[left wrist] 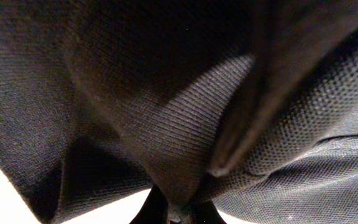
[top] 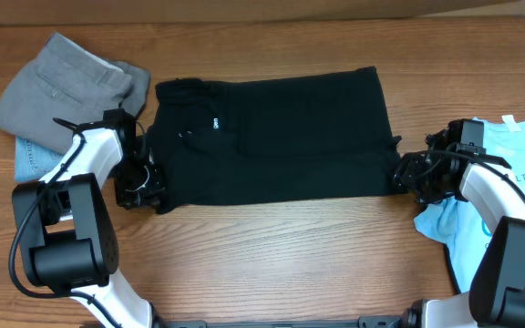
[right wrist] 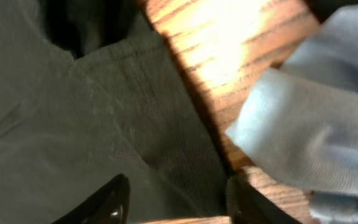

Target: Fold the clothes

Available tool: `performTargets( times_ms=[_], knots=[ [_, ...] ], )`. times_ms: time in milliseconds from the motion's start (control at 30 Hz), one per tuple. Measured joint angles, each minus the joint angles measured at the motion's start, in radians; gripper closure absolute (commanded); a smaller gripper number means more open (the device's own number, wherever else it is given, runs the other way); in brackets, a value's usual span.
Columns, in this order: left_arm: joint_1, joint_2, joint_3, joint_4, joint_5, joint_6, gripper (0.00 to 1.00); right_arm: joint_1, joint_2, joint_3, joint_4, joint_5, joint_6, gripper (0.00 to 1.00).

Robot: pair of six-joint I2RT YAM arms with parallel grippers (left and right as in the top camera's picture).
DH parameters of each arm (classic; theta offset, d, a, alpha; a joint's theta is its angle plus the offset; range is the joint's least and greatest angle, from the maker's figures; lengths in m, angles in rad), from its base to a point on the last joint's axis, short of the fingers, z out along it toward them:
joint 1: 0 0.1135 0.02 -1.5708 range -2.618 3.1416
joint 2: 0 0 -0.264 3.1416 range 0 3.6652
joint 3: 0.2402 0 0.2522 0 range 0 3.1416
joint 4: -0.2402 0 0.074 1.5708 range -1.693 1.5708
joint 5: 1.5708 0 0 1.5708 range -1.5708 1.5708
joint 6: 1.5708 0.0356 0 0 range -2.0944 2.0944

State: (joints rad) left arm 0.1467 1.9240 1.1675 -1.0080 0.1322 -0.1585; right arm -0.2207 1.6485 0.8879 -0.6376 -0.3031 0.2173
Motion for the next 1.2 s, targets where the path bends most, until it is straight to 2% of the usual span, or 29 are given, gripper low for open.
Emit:
performTargets(
  times_ms=[100,167,300,467,533,667,733,800,933,1133,1167,1200],
  knots=[
    [0.000,0.000,0.000,0.000,0.000,0.000,0.96,0.004,0.000,0.000,-0.017,0.008,-0.004,0.55],
    [0.000,0.000,0.000,0.000,0.000,0.000,0.96,0.006,0.000,0.000,-0.024,0.034,0.006,0.41],
    [0.000,0.000,0.000,0.000,0.000,0.000,0.96,0.007,0.000,-0.002,-0.036,0.105,0.026,0.38],
    [0.000,0.000,0.000,0.000,0.000,0.000,0.96,0.006,0.000,-0.004,-0.037,0.082,0.017,0.47],
    [0.000,0.000,0.000,0.000,0.000,0.000,0.96,0.011,0.000,-0.010,-0.031,0.060,0.001,0.60],
    [0.000,0.000,0.000,0.000,-0.001,0.000,0.96,0.019,0.000,-0.017,-0.016,0.041,-0.014,0.75],
    [0.000,0.000,0.000,0.000,-0.001,0.000,0.96,0.019,0.000,-0.017,-0.021,0.041,-0.014,0.87],
    [0.000,0.000,0.000,0.000,-0.001,0.000,0.96,0.018,0.000,-0.017,-0.035,0.052,-0.005,0.91],
    [0.002,0.000,0.000,-0.001,-0.001,0.000,0.96,0.003,0.000,-0.016,-0.100,0.111,0.041,0.94],
    [0.040,0.000,0.002,-0.008,-0.009,0.000,0.96,-0.014,0.000,0.010,-0.178,0.188,0.085,0.92],
    [0.046,0.000,0.003,-0.010,-0.009,0.000,0.96,-0.014,0.000,0.016,-0.181,0.193,0.092,0.89],
    [0.050,0.000,0.004,-0.012,-0.011,0.000,0.96,-0.014,0.000,0.021,-0.185,0.199,0.099,0.81]
  ],
)
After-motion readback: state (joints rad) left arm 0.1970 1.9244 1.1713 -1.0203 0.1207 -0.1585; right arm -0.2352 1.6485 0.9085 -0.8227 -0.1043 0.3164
